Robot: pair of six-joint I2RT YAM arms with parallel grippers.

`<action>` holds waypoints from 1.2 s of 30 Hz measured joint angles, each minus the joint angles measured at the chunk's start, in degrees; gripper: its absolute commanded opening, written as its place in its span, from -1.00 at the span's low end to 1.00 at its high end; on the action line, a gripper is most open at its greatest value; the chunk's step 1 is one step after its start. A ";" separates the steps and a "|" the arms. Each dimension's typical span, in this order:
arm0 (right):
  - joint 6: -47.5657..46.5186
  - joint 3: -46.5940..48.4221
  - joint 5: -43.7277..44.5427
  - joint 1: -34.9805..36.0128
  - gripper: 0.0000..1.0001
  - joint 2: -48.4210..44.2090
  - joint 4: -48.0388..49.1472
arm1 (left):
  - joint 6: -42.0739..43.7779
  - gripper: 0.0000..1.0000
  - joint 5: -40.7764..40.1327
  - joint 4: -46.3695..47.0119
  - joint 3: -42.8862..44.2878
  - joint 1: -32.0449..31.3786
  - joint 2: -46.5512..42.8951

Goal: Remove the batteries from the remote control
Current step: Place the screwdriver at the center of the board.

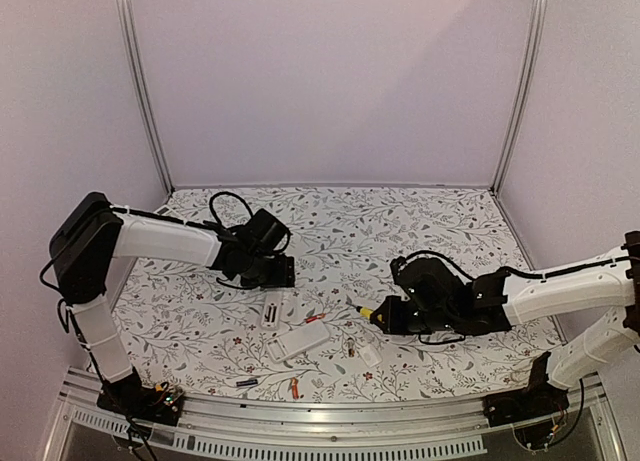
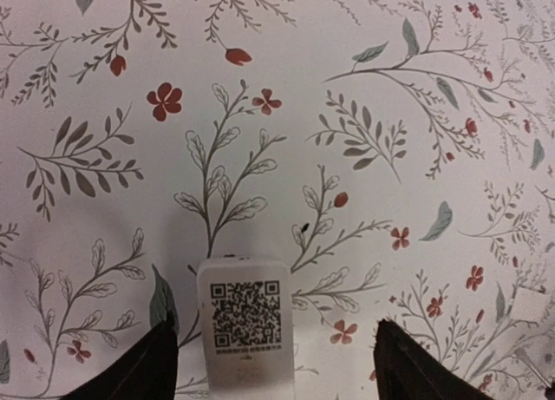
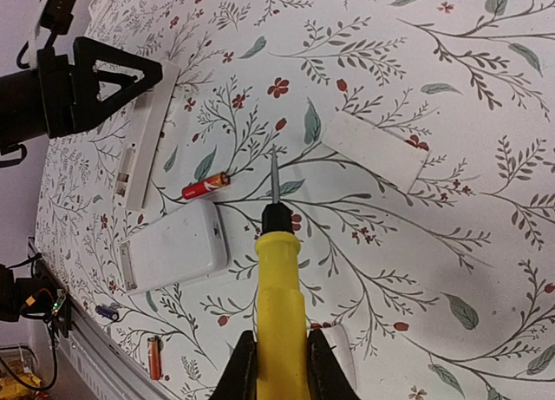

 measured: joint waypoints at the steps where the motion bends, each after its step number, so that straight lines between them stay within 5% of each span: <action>1: 0.04 -0.22 0.17 0.00 -1.00 0.50 0.00 | -0.44 0.67 -0.33 -0.24 0.31 0.02 -0.13; 4: 0.04 -0.37 0.52 0.00 -1.00 2.14 0.04 | -0.22 0.75 -1.07 -1.27 0.66 0.09 -1.22; 15: 1.84 -3.30 1.09 0.00 -0.21 4.87 2.64 | -0.20 0.79 -2.16 -6.99 0.94 5.14 -13.22; 26: 0.90 -3.23 1.77 0.00 0.97 6.08 2.01 | 0.92 0.85 -0.96 -14.43 0.94 14.10 -21.07; 36: -3.37 -1.14 4.61 -0.94 0.98 -0.96 -0.52 | 4.20 0.89 1.84 -17.33 2.19 26.84 -22.43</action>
